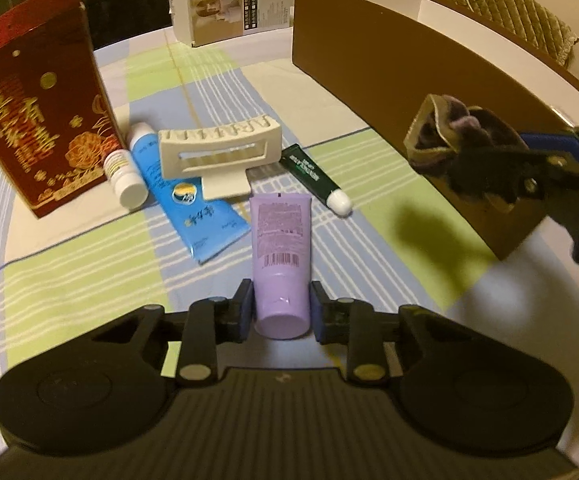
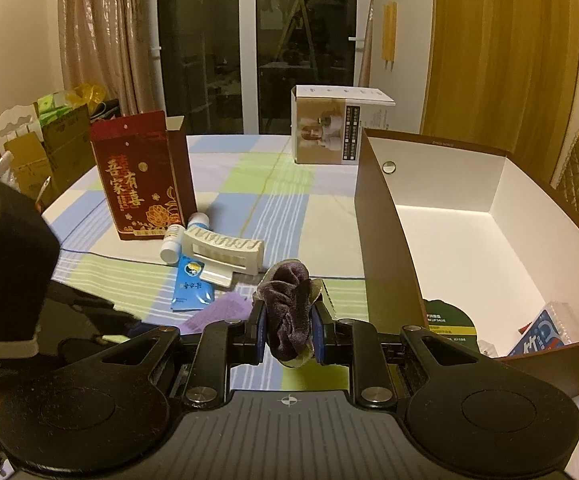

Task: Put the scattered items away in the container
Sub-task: 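Grasp the purple tube by its cap with the left tool while the right tool holds the scrunchie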

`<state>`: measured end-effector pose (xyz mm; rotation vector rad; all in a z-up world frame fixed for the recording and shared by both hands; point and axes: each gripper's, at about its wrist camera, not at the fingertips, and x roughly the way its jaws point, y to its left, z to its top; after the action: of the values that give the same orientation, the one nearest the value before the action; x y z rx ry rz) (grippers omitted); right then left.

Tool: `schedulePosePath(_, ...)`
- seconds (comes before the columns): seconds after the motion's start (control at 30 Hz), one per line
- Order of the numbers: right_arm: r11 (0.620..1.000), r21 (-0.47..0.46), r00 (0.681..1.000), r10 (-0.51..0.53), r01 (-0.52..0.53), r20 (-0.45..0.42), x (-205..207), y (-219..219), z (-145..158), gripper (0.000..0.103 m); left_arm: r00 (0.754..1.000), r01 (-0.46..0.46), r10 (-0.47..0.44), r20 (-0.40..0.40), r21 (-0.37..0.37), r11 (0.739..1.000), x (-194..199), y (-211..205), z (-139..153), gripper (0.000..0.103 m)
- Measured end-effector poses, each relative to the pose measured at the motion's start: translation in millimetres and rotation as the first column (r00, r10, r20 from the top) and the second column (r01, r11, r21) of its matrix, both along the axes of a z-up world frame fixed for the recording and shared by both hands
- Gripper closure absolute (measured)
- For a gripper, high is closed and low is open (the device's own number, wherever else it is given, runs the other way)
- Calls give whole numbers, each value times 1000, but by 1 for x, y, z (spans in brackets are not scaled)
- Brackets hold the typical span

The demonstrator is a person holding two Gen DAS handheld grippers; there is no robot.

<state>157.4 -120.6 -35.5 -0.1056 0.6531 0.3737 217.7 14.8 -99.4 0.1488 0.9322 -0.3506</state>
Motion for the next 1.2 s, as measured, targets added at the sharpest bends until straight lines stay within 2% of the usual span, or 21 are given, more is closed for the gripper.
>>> schedulePosePath(0.37,1000,24,1000,4,-4,25,-18,-8,27,78,999,-49,49,3,-7,999,-47,9,32,79)
schedulePosePath(0.7,999,38,999,-10,8,53,-43,-27,52,78,998,-49,48,33,8,999,-79,5,62,80)
schedulePosePath(1.2,999,45,999,0,-1,34,-56,-30,51,78,998,-45,44,39,7,999,-96,6,66,80)
